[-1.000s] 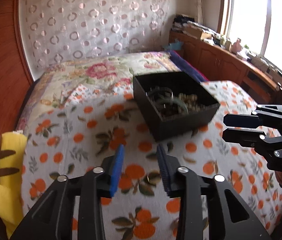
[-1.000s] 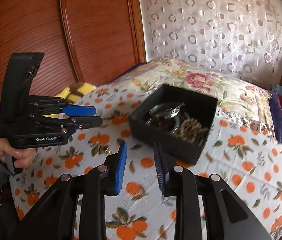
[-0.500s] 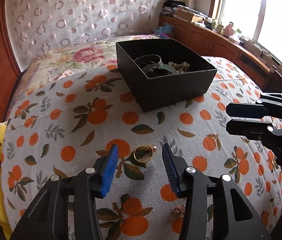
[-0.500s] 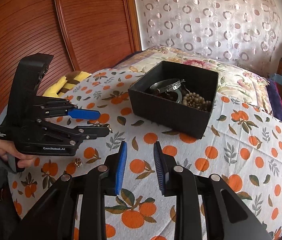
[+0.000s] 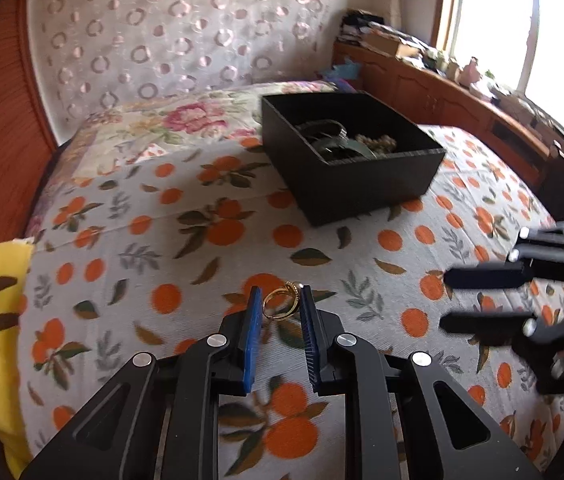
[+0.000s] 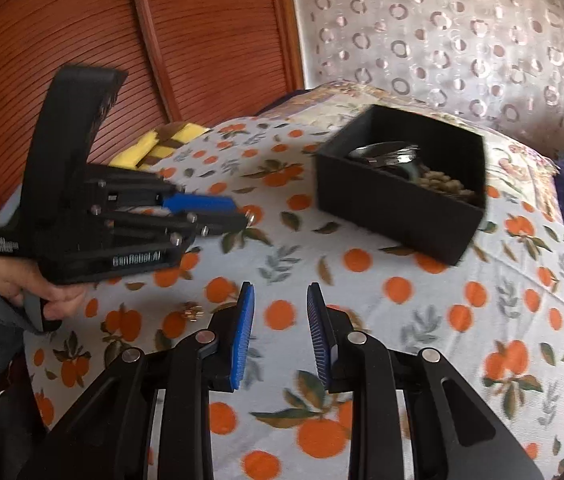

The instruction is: Organize jewelry

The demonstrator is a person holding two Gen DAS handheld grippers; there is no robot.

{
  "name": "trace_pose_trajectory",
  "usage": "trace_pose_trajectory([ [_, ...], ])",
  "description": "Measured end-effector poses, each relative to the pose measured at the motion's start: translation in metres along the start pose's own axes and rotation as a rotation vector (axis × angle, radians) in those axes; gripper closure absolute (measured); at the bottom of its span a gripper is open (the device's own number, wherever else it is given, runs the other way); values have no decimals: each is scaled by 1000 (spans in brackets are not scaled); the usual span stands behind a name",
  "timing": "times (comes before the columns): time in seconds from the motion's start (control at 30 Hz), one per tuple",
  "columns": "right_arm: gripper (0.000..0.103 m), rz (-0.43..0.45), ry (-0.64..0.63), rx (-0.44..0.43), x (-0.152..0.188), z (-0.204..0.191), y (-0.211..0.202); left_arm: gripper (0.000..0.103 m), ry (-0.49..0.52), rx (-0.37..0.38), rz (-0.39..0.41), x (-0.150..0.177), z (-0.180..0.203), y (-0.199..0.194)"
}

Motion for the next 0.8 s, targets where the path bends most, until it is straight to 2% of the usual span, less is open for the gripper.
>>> trace_pose_trajectory([
  [0.4,73,-62,-65,-103,5,-43,24,85,-53,-91,44,6,-37,-38],
  [0.67,73,-97,-124,-103,13,-54,29,85,-71,-103,43,8,-43,-39],
  [0.7,73,-98,-136,-98,14,-55,28,85,-69,-104,44,8,-43,-39],
  [0.73,86,-97,-150,-89,14,-55,28,86,-69,-103,44,8,-44,-39],
  [0.8,86,-98,-163,-93,15,-55,27,86,-68,-102,46,8,-44,-39],
])
Point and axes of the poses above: each gripper's, at about its wrist camera, not at the fingertips, and y roughly the way its jaws point, z to its right, x to its underside, the point moved 2 cm from there along y, roughly the way its jaws point, and after that the axes turned 13 degrees about z, right-handed, at the moved point
